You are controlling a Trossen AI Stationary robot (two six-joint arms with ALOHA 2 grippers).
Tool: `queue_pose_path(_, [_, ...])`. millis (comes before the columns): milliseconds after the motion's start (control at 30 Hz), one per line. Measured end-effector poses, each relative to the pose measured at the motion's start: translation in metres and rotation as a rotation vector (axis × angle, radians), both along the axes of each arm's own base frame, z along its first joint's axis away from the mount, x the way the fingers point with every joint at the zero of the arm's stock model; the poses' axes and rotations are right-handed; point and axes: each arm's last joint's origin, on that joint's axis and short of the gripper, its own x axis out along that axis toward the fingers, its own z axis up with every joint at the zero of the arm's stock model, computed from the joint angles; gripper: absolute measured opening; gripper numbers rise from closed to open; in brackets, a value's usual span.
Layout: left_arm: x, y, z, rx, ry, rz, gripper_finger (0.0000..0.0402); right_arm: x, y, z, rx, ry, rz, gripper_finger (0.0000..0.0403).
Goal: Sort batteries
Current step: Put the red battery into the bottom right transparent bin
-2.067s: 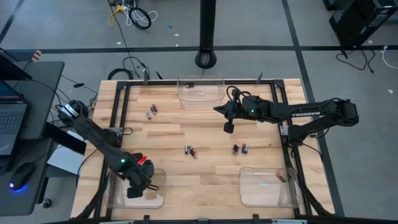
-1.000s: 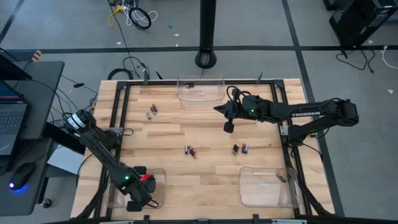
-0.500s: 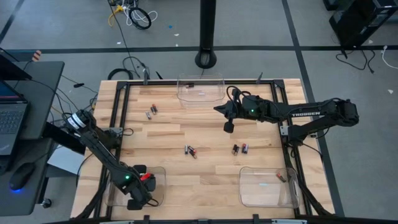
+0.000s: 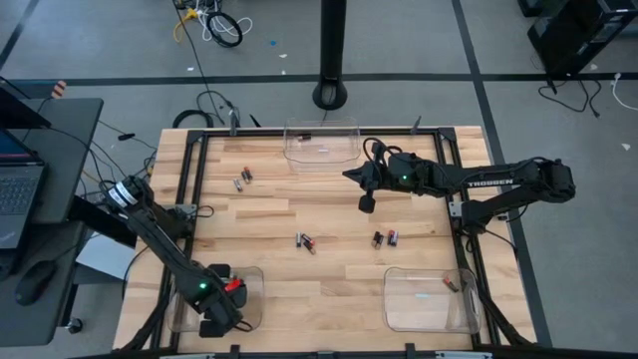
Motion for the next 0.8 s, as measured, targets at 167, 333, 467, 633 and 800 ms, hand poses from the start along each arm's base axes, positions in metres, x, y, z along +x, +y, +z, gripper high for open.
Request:
queue_pose_path(167, [0.003, 0.004, 0.023, 0.013, -0.068, 0.018, 0.0126, 0.000, 0.000, 0.000, 0.000, 0.000, 0.000, 0.0015])
queue_pose_path(333, [0.001, 0.021, 0.048, 0.047, -0.164, 0.093, 0.0093, 0.000, 0.000, 0.000, -0.003, 0.002, 0.001, 0.0021])
queue_pose_path(467, [-0.003, 0.039, 0.069, 0.093, -0.350, 0.145, 0.0052, -0.001, 0.000, -0.001, -0.006, 0.019, 0.003, 0.0009])
queue_pose_path(633, [-0.004, 0.065, 0.088, 0.145, -0.592, 0.168, 0.0007, -0.001, 0.000, -0.002, -0.009, 0.032, -0.007, 0.0011])
queue_pose_path(800, [0.000, 0.088, 0.087, 0.182, -0.772, 0.128, 0.0009, -0.002, 0.001, -0.010, -0.006, 0.025, 0.000, 0.0007])
